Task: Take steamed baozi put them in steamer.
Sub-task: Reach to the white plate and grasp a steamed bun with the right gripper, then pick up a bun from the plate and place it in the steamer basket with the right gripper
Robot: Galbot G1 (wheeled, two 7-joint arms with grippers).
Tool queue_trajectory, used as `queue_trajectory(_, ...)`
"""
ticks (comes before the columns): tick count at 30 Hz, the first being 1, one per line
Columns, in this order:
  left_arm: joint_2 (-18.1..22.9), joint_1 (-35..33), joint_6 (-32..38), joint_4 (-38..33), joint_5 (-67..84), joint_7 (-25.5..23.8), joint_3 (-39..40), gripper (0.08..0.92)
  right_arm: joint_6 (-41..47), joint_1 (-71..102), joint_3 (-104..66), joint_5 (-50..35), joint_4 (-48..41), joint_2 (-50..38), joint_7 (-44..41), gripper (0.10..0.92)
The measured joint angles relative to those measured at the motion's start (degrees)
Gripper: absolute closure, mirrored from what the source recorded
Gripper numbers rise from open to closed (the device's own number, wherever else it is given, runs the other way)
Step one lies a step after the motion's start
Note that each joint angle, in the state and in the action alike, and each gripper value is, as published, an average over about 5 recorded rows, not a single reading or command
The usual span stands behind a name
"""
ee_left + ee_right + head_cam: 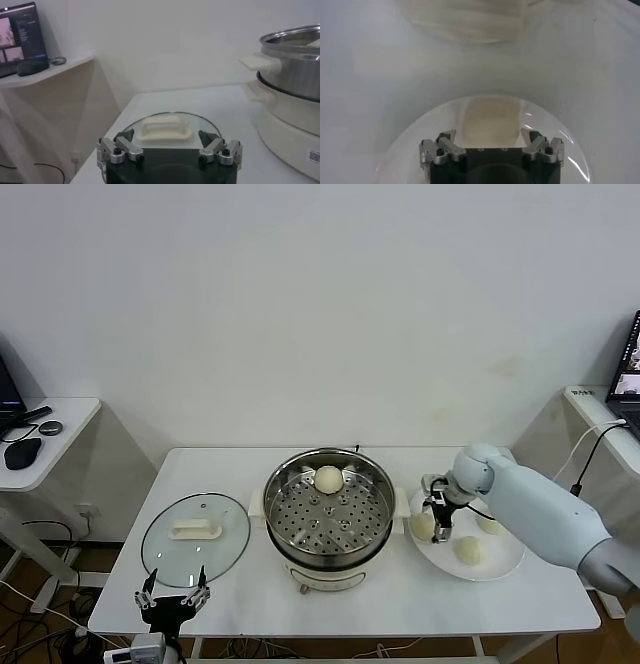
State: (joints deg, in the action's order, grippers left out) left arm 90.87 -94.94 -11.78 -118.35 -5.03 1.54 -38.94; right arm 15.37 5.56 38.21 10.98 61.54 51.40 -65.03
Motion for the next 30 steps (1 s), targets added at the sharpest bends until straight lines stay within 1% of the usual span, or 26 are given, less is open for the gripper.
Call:
queue_trajectory(6,0.0,0.1,0.0,0.0,0.0,0.0,-0.2,0.177,0.4,0.2,-0.2,-0.4,0.1,0.0,0.1,0.360)
queue_trajectory(10,0.1,0.0,0.0,-0.2,0.0,0.0,-0.1,0.177,0.7,0.0,-0.3,-0.6,0.4,-0.3,0.0,0.473)
queue_trajectory(14,0.2,0.0,0.0,-0.3,-0.1,0.0,0.1,0.177,1.0,-0.4,-0.3,-1.0,0.9,-0.8,-0.3,0.567)
queue_trajectory(17,0.3,0.0,0.0,-0.4,-0.2,0.0,0.3,0.177,1.4,-0.8,-0.2,-1.4,1.5,-1.4,-0.5,0.594)
queue_trajectory(23,0.5,0.2,0.0,-0.8,-0.5,0.0,0.9,0.177,2.3,-4.0,1.7,-3.5,3.8,-3.7,-1.5,0.593)
queue_trajectory(30,0.6,0.4,-0.1,-1.6,-1.2,0.3,1.3,0.177,3.9,-14.2,9.2,-10.1,8.1,-6.9,-2.9,0.592)
